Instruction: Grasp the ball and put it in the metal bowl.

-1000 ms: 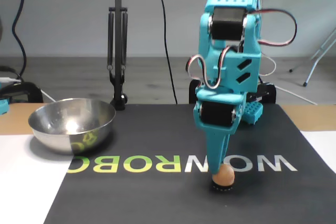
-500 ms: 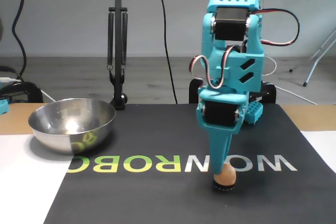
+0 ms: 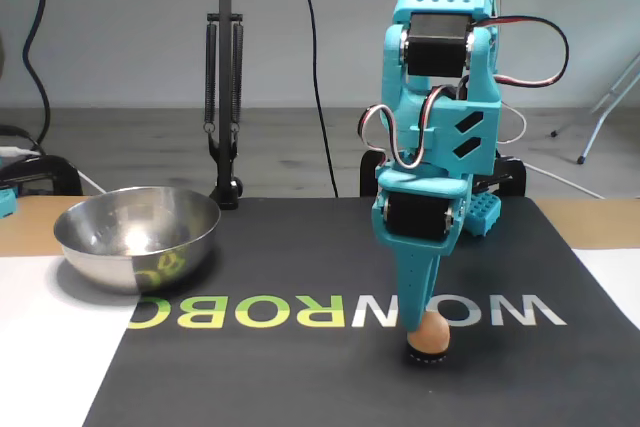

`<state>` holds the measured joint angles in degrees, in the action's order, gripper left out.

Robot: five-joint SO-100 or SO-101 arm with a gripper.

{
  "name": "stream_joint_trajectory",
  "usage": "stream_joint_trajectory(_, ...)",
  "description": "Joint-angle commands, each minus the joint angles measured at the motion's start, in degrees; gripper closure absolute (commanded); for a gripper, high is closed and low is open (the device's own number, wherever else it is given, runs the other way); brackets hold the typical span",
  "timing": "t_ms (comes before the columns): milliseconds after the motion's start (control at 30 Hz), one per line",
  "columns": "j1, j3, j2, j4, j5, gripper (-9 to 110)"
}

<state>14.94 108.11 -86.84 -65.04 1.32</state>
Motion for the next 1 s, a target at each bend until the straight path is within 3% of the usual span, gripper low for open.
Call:
stream_joint_trajectory(0, -0.3, -2.0, -0.4, 0.3, 0.1, 60)
stream_joint_trajectory(167, -0.3, -2.0, -0.4, 0.3, 0.1, 60)
stream_joint_trajectory(367, -0.3, -1.5, -0.4, 0.3, 0.1, 45)
stream_joint_trajectory(967, -1.8, -1.0, 1.2, 0.1, 0.0, 45)
